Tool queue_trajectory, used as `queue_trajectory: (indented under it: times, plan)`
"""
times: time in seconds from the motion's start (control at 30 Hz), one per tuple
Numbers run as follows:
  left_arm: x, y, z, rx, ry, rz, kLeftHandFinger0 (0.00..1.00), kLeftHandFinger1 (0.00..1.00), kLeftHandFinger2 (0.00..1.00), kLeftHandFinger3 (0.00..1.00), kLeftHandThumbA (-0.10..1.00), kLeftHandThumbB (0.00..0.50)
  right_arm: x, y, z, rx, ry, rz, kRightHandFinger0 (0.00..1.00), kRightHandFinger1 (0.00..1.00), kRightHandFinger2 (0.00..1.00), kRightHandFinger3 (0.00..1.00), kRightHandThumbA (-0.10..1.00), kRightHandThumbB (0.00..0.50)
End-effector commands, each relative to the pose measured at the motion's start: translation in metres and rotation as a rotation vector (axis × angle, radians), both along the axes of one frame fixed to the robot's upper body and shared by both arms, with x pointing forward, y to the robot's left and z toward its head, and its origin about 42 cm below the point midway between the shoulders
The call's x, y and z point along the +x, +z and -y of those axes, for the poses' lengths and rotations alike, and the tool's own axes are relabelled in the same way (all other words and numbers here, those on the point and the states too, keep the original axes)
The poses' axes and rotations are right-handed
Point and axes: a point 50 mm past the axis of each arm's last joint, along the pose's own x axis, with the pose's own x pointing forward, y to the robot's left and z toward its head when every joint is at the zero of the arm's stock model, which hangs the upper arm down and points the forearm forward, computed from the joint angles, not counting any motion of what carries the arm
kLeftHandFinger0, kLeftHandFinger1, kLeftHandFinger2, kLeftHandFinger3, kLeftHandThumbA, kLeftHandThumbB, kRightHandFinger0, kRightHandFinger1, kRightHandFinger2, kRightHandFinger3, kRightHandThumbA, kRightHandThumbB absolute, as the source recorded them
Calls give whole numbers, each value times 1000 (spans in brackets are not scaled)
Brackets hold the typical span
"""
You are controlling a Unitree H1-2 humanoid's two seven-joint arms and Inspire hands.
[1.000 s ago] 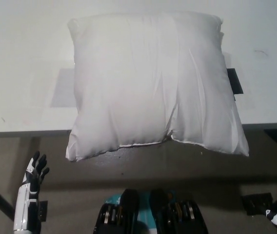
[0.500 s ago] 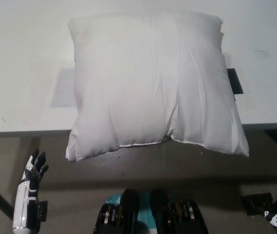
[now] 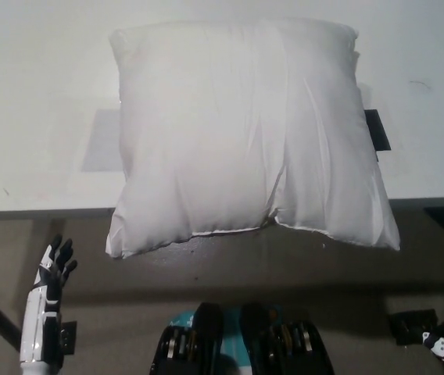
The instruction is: The robot uses both hands to lift the pillow and then drops it on the table
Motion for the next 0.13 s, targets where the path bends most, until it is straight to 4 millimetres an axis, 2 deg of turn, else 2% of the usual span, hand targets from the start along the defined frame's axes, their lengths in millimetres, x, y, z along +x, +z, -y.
queue_trajectory:
  times: [0.0, 0.1]
  plan:
    - [-2, 10, -7, 18, 4, 49, 1000, 1000, 1000, 1000, 1000, 155, 1, 12, 1, -15, 1, 51, 1000, 1000, 1000, 1000, 1000, 319]
    - [-3, 10, -7, 12, 4, 52, 1000, 1000, 1000, 1000, 1000, 162, 1, 12, 1, -14, 4, 50, 1000, 1000, 1000, 1000, 1000, 317]
